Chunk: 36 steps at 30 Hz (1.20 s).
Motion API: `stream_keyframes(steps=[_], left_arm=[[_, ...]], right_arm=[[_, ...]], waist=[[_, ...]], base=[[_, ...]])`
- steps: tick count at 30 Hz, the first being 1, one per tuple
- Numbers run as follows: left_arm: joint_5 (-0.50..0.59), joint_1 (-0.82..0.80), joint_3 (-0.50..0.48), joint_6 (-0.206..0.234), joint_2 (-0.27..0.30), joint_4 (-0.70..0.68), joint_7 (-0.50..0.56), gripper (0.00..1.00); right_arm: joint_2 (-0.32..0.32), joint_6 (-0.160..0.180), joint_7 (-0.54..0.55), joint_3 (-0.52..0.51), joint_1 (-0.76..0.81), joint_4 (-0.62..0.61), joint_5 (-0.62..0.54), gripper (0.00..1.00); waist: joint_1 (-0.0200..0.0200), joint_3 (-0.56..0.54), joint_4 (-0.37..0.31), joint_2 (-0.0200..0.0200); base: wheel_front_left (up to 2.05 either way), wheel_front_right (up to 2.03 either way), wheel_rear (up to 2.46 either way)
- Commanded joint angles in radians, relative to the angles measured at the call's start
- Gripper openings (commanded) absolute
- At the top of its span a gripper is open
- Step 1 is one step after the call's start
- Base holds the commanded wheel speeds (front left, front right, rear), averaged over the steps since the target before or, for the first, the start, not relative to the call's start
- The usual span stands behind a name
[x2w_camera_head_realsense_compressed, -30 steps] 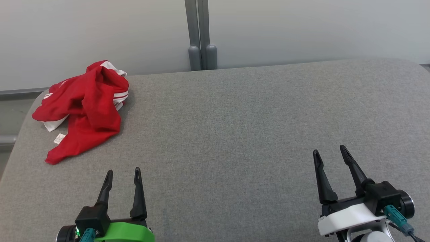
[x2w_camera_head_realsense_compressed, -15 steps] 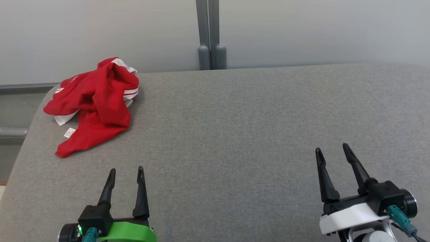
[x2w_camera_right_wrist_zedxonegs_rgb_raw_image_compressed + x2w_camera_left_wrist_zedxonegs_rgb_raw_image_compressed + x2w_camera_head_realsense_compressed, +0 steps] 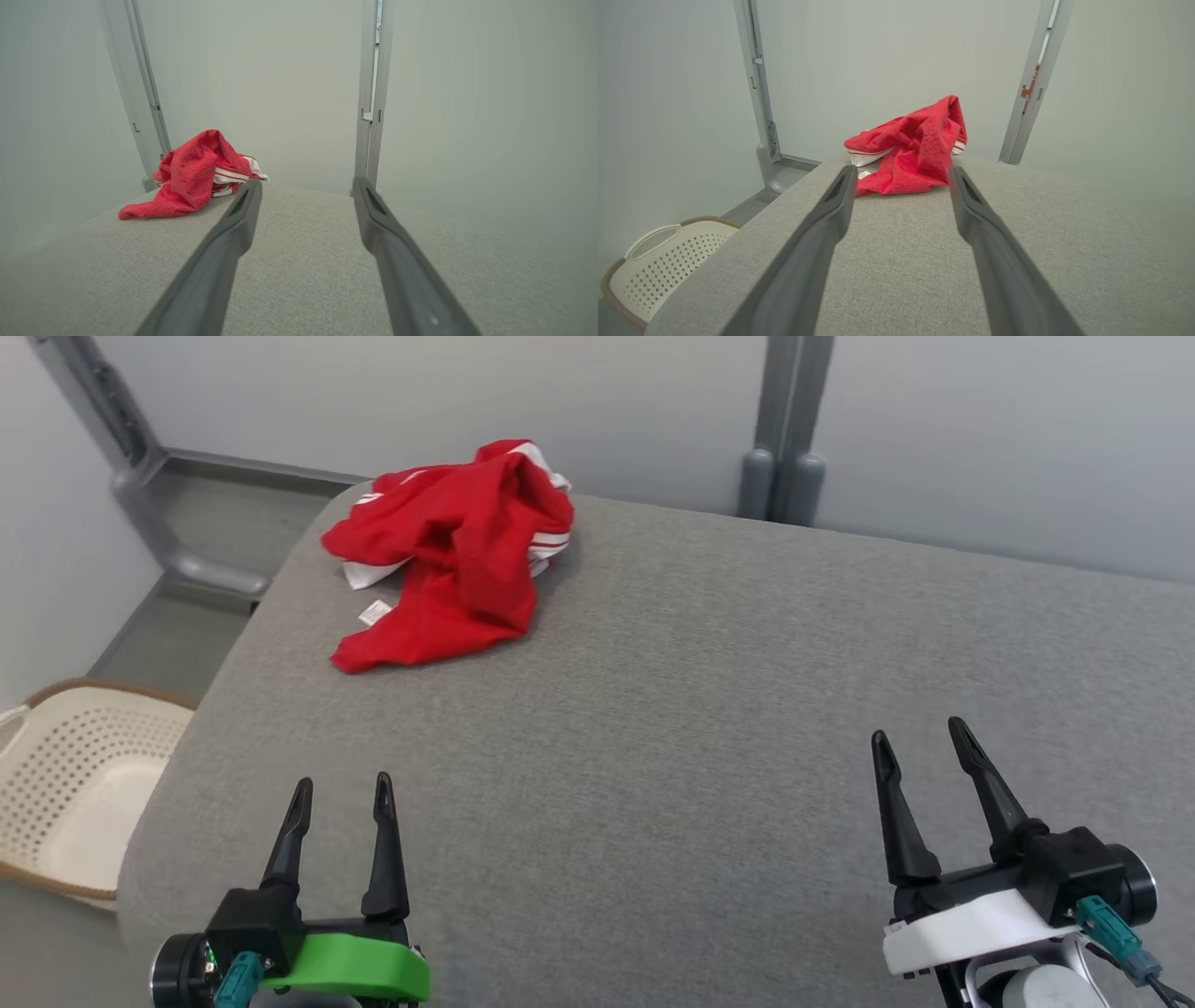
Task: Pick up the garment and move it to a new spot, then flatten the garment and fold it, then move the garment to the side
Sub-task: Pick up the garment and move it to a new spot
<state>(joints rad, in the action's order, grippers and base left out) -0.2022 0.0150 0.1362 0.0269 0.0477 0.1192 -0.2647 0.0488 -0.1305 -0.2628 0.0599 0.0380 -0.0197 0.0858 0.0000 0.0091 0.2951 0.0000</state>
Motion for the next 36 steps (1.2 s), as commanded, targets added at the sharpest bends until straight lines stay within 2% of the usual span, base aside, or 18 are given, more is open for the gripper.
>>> stream_keyframes(steps=[1, 6, 21, 27, 31, 36], left_arm=[[-0.009, -0.010, -0.003, 0.001, 0.005, -0.004, 0.000, 1.00], [-0.014, -0.001, -0.006, 0.003, 0.005, -0.010, 0.000, 1.00], [-0.033, -0.017, -0.001, 0.017, 0.005, -0.038, 0.001, 1.00], [-0.013, -0.119, -0.013, -0.011, 0.005, -0.031, 0.001, 1.00], [0.019, -0.273, -0.033, -0.052, 0.011, 0.000, 0.001, 1.00], [0.044, -0.521, -0.016, -0.119, 0.058, 0.112, 0.001, 1.00]], right_arm=[[0.003, 0.000, -0.003, 0.003, -0.009, 0.000, -0.001, 1.00], [0.003, 0.000, -0.003, 0.018, -0.018, 0.003, -0.006, 1.00], [0.003, 0.000, -0.003, 0.038, -0.047, -0.003, -0.033, 1.00], [0.003, 0.000, -0.003, 0.028, -0.076, -0.018, -0.065, 1.00], [0.004, 0.000, -0.003, 0.026, -0.111, -0.027, -0.094, 1.00], [0.004, 0.000, -0.003, 0.032, -0.181, -0.044, -0.128, 1.00]], waist=[[0.0000, 0.013, 0.157, 0.0000], [0.0000, 0.016, 0.221, 0.0000], [0.0000, 0.064, 0.227, 0.0000], [0.0000, 0.130, 0.198, 0.0000], [0.0000, 0.196, 0.163, 0.0000], [0.0000, 0.292, 0.085, 0.0000]], base=[[0.00, 0.00, 0.00], [0.00, 0.00, 0.00], [0.00, 0.00, 0.00], [0.00, 0.00, 0.00], [0.00, 0.00, 0.00], [0.00, 0.00, 0.00]])
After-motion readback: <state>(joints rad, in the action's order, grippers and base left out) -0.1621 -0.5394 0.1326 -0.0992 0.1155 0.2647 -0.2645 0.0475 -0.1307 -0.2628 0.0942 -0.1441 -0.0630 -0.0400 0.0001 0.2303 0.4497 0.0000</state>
